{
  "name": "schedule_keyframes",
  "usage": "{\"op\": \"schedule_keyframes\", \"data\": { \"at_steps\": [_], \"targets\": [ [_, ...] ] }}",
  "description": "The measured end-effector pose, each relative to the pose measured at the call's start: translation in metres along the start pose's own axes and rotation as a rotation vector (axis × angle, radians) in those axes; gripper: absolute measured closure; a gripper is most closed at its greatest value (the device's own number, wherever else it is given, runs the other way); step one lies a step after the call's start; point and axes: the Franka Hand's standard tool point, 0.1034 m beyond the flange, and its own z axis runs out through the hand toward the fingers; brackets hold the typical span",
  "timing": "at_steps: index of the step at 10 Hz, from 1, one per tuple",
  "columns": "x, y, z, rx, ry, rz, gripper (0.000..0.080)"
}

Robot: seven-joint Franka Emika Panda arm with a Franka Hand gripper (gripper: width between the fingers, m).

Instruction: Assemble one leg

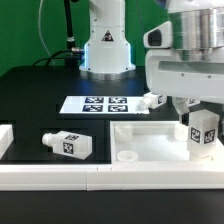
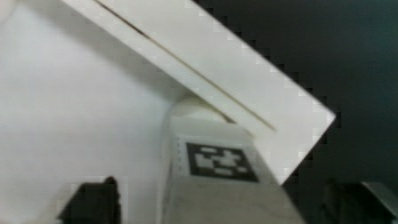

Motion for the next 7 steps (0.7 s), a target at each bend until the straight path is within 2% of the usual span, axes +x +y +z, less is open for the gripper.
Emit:
{"op": "schedule_keyframes", "data": {
  "at_steps": [1,2,5,6,7],
  "targets": [
    [-0.0005,-0.0007,-0.0011,-0.018,-0.004,-0.204,0.0176],
    [-0.0052,-0.0021,-0.0013,-0.044,-0.027,-0.350,0.0155],
    [-0.0043,-0.0017,-0.0015,-0.043,-0.030,-0.583,0.0151],
    [-0.0031,-0.0022,-0.0023,-0.054,-0.025,-0.719,0.0151],
    [-0.0018,-0.0056,-0.0044,-0.076,-0.010,-0.914,0.0151]
  ]
}}
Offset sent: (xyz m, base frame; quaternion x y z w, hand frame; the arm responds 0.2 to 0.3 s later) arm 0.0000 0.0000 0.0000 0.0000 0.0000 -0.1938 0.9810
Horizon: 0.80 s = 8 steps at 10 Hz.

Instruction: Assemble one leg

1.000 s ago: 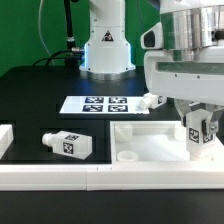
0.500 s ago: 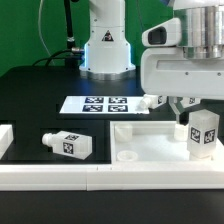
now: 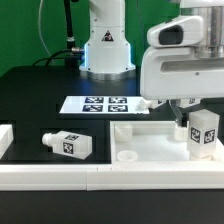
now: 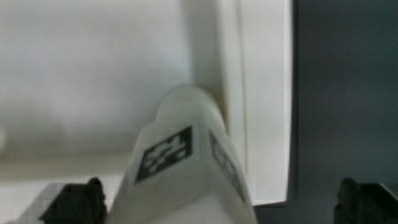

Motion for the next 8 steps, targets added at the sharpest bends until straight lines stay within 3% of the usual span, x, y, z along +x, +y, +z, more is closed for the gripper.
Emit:
{"op": "schedule_keyframes", "data": {
  "at_steps": [3,5,8],
  "targets": [
    [0.0028,-0.0004,-0.0003,-0.007,0.020,-0.098,0.0176],
    [0.0030,0.0016,-0.0004,-0.009,0.021,-0.066,0.0510],
    [0.0026,0.0063,0.0008,-0.007,0.032,0.232,0.0510]
  ]
}}
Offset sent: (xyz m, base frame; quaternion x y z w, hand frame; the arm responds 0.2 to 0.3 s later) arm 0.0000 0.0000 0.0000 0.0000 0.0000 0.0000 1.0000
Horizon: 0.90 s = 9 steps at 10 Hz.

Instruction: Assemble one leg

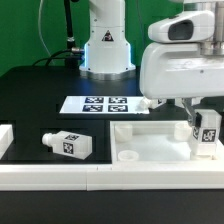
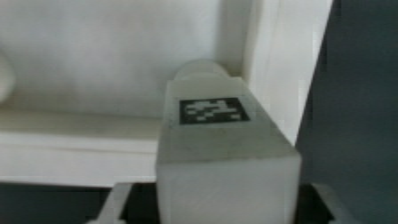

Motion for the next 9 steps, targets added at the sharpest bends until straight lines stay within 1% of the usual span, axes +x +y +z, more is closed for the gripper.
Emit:
{"op": "schedule_keyframes", "data": {
  "at_steps": [1,2,3,4,5,8,9],
  "targets": [
    [0.000,0.001,0.000,-0.003,0.007,0.135,0.0510],
    [0.000,0.003,0.000,-0.006,0.011,0.327,0.0510],
    [0.000,0.006,0.001,0.006,0.005,0.505,0.0510],
    [0.001,0.011,0.002,0.045,-0.016,0.654,0.0510],
    [0.001,0.014,0.002,0.061,-0.030,0.802,0.0509],
    [-0.003,0.011,0.002,0.049,-0.049,1.104,0.0509],
    [-0.004,0.010,0.002,0.045,-0.046,1.107,0.0509]
  ]
}}
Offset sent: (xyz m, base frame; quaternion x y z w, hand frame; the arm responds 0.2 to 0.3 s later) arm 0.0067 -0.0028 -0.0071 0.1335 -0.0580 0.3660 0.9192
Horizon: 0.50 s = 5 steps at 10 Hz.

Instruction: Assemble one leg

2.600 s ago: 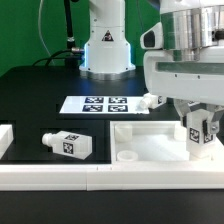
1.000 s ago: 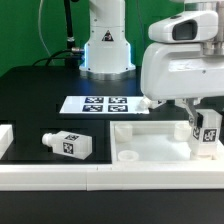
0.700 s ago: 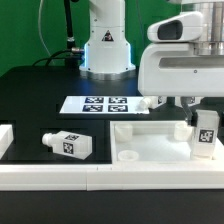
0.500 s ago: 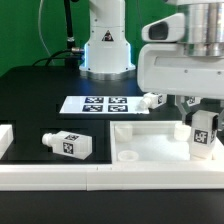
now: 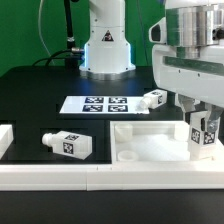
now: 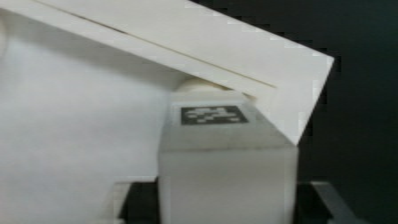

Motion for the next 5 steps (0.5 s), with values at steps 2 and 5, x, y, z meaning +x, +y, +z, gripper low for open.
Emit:
{"op": "schedule_keyframes", "data": {
  "at_steps": [2,5],
  "targets": [
    [0.001,0.001,0.000,0.000,0.000,0.036,0.0509],
    [-0.010,-0.002,0.004,0.009,0.007,-0.265,0.0203]
  ]
}}
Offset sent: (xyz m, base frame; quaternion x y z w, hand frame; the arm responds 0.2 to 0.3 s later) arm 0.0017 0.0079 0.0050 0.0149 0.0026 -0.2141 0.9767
